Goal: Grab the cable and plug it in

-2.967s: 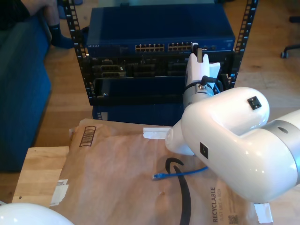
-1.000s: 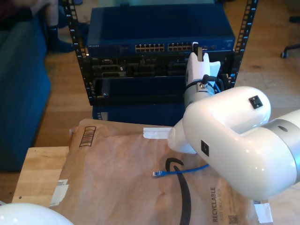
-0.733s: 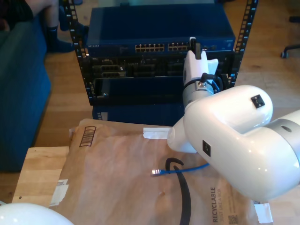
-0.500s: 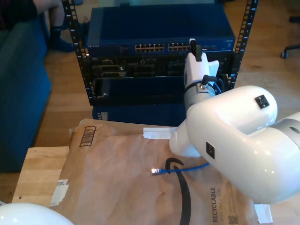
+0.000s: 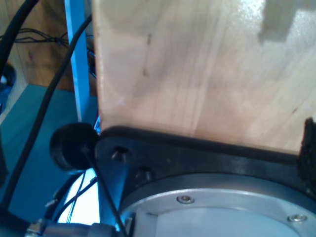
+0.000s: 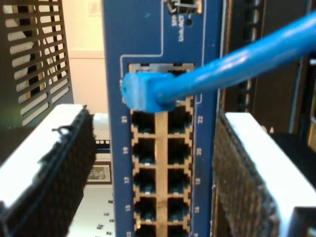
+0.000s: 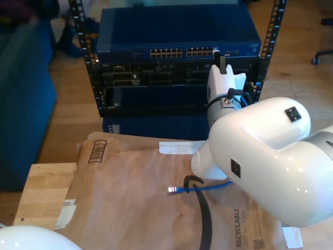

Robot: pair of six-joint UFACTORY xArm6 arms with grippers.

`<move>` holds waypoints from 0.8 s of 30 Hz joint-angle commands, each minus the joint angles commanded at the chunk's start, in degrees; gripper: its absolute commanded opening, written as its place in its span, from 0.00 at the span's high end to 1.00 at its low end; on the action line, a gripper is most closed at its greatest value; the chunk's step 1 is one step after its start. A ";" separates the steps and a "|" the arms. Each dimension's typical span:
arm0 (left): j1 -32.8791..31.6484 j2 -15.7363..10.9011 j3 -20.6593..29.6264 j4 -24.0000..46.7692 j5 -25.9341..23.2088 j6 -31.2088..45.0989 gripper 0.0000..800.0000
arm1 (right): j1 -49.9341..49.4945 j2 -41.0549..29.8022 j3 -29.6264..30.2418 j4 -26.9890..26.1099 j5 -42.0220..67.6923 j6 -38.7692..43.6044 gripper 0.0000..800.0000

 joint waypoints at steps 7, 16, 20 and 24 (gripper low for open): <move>0.00 0.00 0.00 0.09 0.00 0.00 0.00 | -0.26 0.18 -0.62 0.09 0.00 0.00 0.55; 0.00 0.00 0.00 0.00 0.00 0.00 0.00 | -0.44 0.79 -0.79 0.00 0.00 0.00 0.56; 0.00 0.00 0.00 0.00 0.00 0.00 0.00 | -1.14 0.88 -0.79 0.00 0.00 0.00 0.56; 0.00 0.00 0.00 0.09 0.00 0.00 0.00 | -1.23 0.79 -0.70 0.09 -0.09 0.00 0.56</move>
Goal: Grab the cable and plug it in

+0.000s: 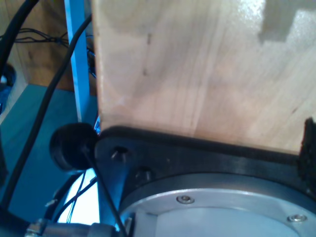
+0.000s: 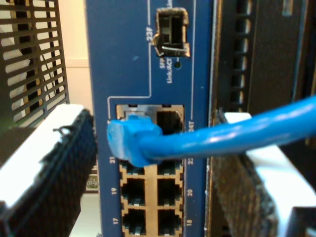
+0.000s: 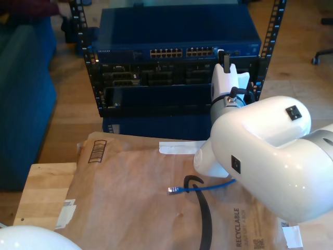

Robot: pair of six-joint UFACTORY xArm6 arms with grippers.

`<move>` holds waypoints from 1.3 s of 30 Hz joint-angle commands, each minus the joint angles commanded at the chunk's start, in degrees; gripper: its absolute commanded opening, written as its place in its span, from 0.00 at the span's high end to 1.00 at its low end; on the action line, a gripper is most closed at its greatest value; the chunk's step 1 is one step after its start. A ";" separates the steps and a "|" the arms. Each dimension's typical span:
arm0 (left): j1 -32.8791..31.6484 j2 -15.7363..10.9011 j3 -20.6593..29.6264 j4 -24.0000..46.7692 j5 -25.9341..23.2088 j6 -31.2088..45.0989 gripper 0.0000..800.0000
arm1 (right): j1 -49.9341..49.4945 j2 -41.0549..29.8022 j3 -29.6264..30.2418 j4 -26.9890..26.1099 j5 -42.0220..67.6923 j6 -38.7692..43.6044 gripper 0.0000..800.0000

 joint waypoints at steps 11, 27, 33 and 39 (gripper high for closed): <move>0.00 0.00 0.00 -0.09 0.00 0.00 0.00 | 0.09 -0.97 0.44 0.00 -0.26 0.00 0.67; 0.00 0.00 0.00 -0.09 0.00 0.00 0.00 | 0.18 -0.70 0.97 0.09 -0.44 0.00 0.96; 0.00 0.00 0.00 -0.09 0.00 0.00 0.00 | 0.35 -0.44 0.70 0.09 -0.44 0.09 0.98; 0.00 0.00 0.00 -0.09 0.00 0.00 0.00 | 0.26 0.53 0.09 0.09 -0.35 0.09 0.99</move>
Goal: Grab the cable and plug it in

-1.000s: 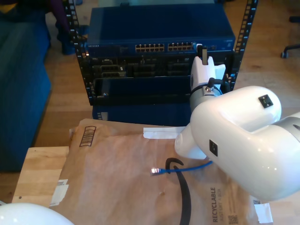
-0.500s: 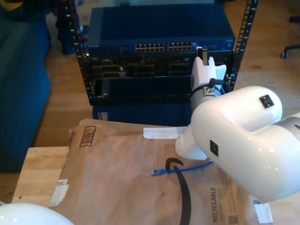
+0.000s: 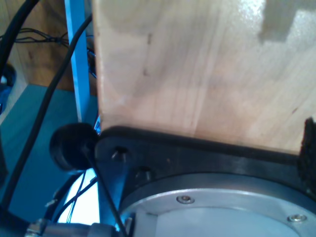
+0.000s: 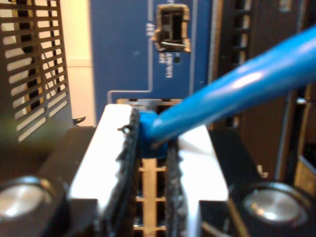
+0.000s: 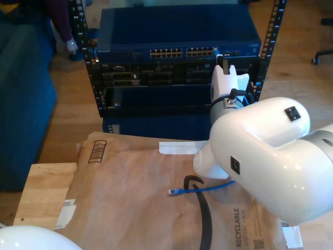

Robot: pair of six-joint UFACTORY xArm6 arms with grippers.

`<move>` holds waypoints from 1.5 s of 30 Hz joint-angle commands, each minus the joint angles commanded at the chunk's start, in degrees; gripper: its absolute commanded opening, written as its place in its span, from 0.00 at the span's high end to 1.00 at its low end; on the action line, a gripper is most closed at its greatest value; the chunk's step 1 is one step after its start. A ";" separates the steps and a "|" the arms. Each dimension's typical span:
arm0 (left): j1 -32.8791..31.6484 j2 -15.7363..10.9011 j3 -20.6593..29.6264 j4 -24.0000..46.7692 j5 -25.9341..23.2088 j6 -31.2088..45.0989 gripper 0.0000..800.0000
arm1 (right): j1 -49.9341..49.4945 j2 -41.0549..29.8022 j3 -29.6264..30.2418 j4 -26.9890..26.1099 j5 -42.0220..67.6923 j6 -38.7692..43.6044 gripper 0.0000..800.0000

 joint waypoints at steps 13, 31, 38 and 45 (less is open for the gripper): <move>0.00 0.00 0.00 0.00 0.00 0.00 0.00 | 0.09 0.09 -2.02 0.00 0.18 -0.09 0.99; 0.00 0.00 0.00 0.00 0.00 0.00 0.00 | 0.00 0.09 -3.25 -0.62 0.70 -0.18 0.57; -0.09 0.00 0.00 0.09 0.00 0.00 0.00 | 0.18 -10.55 10.64 -0.97 2.29 -0.26 0.50; 0.00 0.00 0.00 0.00 0.00 0.00 0.00 | -0.88 -21.36 24.70 -8.35 14.59 -0.53 0.29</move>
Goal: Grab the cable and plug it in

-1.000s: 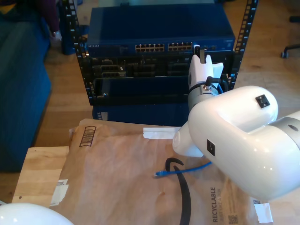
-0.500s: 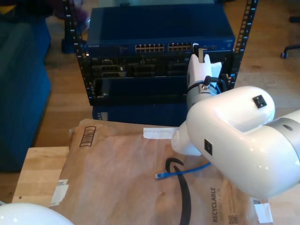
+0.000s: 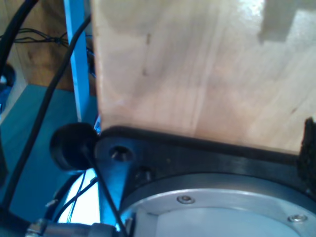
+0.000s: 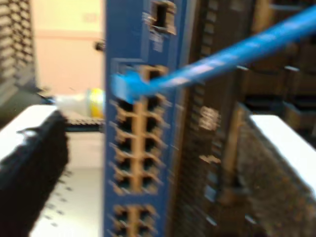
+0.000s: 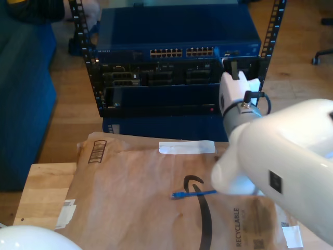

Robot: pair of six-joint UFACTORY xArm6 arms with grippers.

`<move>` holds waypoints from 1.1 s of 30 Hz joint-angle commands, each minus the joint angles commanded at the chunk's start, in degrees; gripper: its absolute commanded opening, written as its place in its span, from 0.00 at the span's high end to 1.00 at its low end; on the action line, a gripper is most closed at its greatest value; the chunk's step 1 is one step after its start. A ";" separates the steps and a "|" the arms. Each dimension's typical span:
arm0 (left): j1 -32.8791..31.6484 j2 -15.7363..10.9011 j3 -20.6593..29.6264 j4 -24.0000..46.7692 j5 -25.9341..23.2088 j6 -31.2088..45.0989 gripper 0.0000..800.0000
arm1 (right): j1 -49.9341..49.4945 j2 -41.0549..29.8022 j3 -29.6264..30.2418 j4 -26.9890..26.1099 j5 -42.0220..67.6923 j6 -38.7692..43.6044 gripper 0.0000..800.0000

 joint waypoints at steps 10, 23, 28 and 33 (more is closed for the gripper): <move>0.00 0.00 0.00 0.00 0.00 0.00 0.00 | -11.69 -20.57 6.68 -5.98 27.96 -12.40 0.15; 0.00 0.00 0.00 0.00 0.00 0.00 0.00 | -40.00 -52.57 21.10 -6.07 66.73 -41.58 0.01; 0.00 0.00 0.00 0.00 0.00 0.00 0.00 | -56.62 -65.76 27.69 -11.69 77.63 -52.84 0.01; 0.00 0.00 0.00 0.00 0.00 0.00 0.00 | -72.53 -73.05 28.75 -23.12 94.77 -54.42 0.01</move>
